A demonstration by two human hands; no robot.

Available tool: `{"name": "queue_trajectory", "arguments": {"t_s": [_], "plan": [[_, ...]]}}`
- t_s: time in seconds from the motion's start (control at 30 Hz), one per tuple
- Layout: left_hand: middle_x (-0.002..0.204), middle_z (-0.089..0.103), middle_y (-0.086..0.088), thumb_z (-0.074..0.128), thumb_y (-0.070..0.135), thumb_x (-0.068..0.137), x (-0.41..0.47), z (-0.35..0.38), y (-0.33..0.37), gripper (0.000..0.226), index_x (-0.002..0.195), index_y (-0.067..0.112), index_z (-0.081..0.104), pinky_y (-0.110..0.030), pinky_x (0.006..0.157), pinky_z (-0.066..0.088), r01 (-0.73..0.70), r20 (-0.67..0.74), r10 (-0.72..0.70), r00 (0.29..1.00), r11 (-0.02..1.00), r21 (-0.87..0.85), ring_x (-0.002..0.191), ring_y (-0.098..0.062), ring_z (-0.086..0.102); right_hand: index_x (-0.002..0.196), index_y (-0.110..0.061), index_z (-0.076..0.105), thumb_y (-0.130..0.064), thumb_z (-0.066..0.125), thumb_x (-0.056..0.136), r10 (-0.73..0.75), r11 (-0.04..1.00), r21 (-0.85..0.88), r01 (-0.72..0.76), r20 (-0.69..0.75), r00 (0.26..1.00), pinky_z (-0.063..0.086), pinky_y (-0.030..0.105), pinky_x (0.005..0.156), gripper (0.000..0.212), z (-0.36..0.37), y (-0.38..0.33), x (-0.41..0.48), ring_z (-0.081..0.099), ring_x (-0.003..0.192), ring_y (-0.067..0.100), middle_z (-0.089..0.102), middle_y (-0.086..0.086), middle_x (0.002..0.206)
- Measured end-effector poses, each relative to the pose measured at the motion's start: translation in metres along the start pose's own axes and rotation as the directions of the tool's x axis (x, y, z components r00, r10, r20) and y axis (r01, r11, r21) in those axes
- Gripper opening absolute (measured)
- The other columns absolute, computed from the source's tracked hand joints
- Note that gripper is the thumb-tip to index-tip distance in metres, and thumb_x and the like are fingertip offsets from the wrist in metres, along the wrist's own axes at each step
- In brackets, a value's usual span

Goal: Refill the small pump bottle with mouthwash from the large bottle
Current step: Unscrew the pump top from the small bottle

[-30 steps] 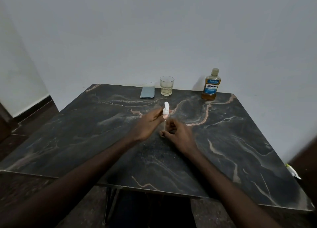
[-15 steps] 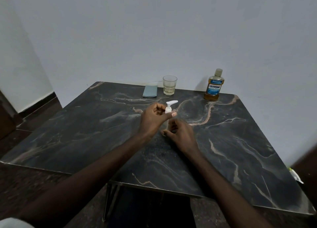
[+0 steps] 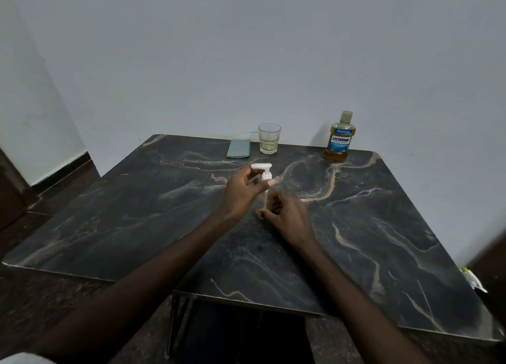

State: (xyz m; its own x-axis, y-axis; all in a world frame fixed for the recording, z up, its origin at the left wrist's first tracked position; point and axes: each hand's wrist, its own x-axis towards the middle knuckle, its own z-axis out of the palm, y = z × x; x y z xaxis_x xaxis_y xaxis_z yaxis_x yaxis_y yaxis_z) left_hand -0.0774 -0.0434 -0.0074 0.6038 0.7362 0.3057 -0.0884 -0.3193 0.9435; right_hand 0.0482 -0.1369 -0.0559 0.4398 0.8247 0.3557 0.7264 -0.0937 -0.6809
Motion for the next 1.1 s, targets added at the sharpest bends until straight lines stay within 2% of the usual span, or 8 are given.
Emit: {"name": "queue_trajectory", "arguments": {"t_s": [0.07, 0.2, 0.53, 0.63, 0.73, 0.9, 0.97, 1.1], "plan": [[0.128, 0.071, 0.005, 0.084, 0.022, 0.086, 0.001, 0.000, -0.002, 0.049, 0.130, 0.019, 0.062, -0.033, 0.104, 0.054, 0.022, 0.008, -0.021, 1.000, 0.999, -0.033, 0.120, -0.010, 0.066, 0.107, -0.021, 0.066, -0.039, 0.085, 0.082, 0.000, 1.000, 0.016, 0.000, -0.008, 1.000, 0.054, 0.022, 0.073, 0.037, 0.000, 0.001, 0.001, 0.062, 0.084, 0.003, 0.064, -0.009, 0.099], [0.129, 0.073, 0.000, 0.067, 0.013, 0.098, 0.003, -0.006, -0.002, 0.039, 0.137, 0.010, 0.064, -0.034, 0.107, 0.053, 0.010, 0.076, -0.006, 0.997, 0.998, -0.057, 0.123, -0.014, 0.067, 0.112, -0.020, 0.067, -0.040, 0.084, 0.082, -0.002, 1.000, 0.026, 0.002, -0.006, 1.000, 0.057, 0.024, 0.077, 0.040, 0.001, 0.003, 0.001, 0.063, 0.087, 0.003, 0.065, -0.009, 0.101], [0.096, 0.081, 0.003, 0.076, 0.039, 0.090, 0.060, -0.049, 0.082, 0.027, 0.106, 0.018, 0.076, -0.041, 0.097, 0.059, -0.091, -0.402, 0.076, 0.912, 0.996, -0.017, 0.098, -0.013, 0.076, 0.103, -0.025, 0.067, -0.046, 0.084, 0.081, 0.010, 0.999, 0.049, -0.010, -0.001, 1.000, 0.060, 0.032, 0.077, 0.035, 0.003, 0.006, 0.001, 0.063, 0.087, 0.005, 0.065, -0.011, 0.097], [0.088, 0.079, 0.004, 0.078, 0.042, 0.088, 0.074, -0.077, 0.092, 0.022, 0.093, 0.021, 0.078, -0.033, 0.089, 0.059, 0.052, -0.389, -0.001, 0.921, 0.991, 0.123, 0.082, -0.010, 0.075, 0.103, -0.024, 0.067, -0.045, 0.084, 0.081, 0.007, 0.999, 0.048, -0.007, -0.005, 1.000, 0.060, 0.033, 0.077, 0.035, 0.003, 0.007, 0.001, 0.063, 0.086, 0.005, 0.065, -0.011, 0.097], [0.085, 0.077, -0.005, 0.079, 0.037, 0.088, 0.070, -0.070, 0.053, 0.025, 0.088, 0.012, 0.077, -0.027, 0.069, 0.052, 0.233, -0.212, -0.155, 0.965, 0.877, 0.421, 0.069, -0.015, 0.066, 0.106, -0.023, 0.068, -0.043, 0.085, 0.081, 0.006, 0.999, 0.047, -0.006, -0.006, 1.000, 0.059, 0.030, 0.077, 0.037, 0.004, 0.007, 0.001, 0.063, 0.086, 0.005, 0.065, -0.010, 0.098], [0.074, 0.069, -0.011, 0.075, 0.048, 0.089, 0.051, -0.043, -0.019, 0.039, 0.070, 0.013, 0.072, -0.028, 0.064, 0.048, 0.174, -0.056, -0.213, 0.976, 0.593, 0.786, 0.069, -0.025, 0.062, 0.110, -0.024, 0.066, -0.041, 0.084, 0.082, -0.002, 0.999, 0.039, 0.002, -0.002, 1.000, 0.059, 0.030, 0.077, 0.037, 0.004, 0.009, 0.001, 0.062, 0.087, 0.005, 0.063, -0.010, 0.100], [0.081, 0.072, -0.015, 0.074, 0.052, 0.087, 0.050, -0.039, -0.029, 0.040, 0.067, 0.018, 0.067, -0.036, 0.071, 0.052, 0.166, -0.053, -0.238, 0.970, 0.488, 0.857, 0.080, -0.030, 0.069, 0.111, -0.023, 0.066, -0.039, 0.084, 0.082, -0.016, 0.999, 0.038, 0.016, 0.001, 1.000, 0.059, 0.030, 0.077, 0.038, 0.005, 0.010, 0.001, 0.062, 0.088, 0.006, 0.063, -0.010, 0.100], [0.070, 0.067, -0.005, 0.075, 0.057, 0.074, 0.057, -0.038, -0.051, 0.046, 0.053, 0.022, 0.054, -0.028, 0.053, 0.034, 0.234, -0.124, -0.252, 0.960, 0.472, 0.850, 0.073, -0.025, 0.069, 0.113, -0.020, 0.067, -0.037, 0.086, 0.081, -0.025, 0.999, 0.044, 0.026, -0.018, 1.000, 0.058, 0.027, 0.076, 0.042, 0.004, 0.009, 0.002, 0.062, 0.088, 0.006, 0.064, -0.008, 0.101]]}}
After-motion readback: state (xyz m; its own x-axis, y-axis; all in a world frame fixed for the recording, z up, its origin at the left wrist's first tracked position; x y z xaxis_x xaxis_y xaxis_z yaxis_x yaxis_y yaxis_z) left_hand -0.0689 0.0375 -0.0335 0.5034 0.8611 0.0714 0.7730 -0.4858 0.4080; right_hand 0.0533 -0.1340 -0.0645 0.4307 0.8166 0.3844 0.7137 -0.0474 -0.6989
